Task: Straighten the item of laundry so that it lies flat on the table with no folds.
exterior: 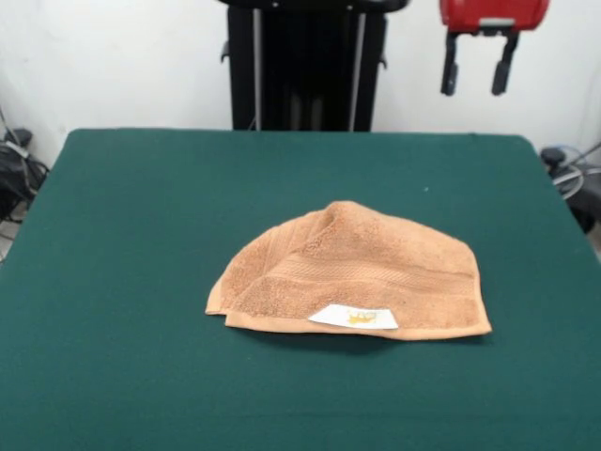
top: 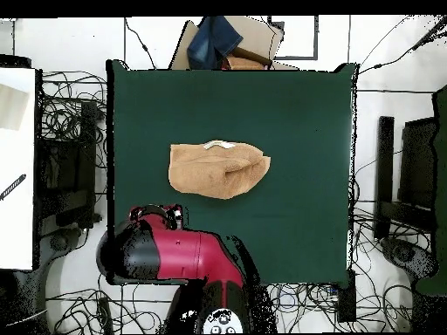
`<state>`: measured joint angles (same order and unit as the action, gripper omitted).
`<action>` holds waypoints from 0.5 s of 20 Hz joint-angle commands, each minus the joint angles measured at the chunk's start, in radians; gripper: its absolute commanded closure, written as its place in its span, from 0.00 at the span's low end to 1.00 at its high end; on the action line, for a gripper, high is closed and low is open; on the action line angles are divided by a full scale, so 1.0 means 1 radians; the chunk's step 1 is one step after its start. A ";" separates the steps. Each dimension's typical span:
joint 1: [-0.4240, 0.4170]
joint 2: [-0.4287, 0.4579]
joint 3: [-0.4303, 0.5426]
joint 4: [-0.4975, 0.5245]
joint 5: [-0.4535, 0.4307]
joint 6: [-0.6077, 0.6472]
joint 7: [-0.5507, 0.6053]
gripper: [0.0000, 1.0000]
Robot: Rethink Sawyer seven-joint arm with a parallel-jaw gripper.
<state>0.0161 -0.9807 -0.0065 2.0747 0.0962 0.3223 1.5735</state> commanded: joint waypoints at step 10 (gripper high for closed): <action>0.051 0.062 -0.018 -0.098 0.072 0.165 0.256 0.00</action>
<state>0.0540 -0.9752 -0.0121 2.0244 0.1162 0.3636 1.5735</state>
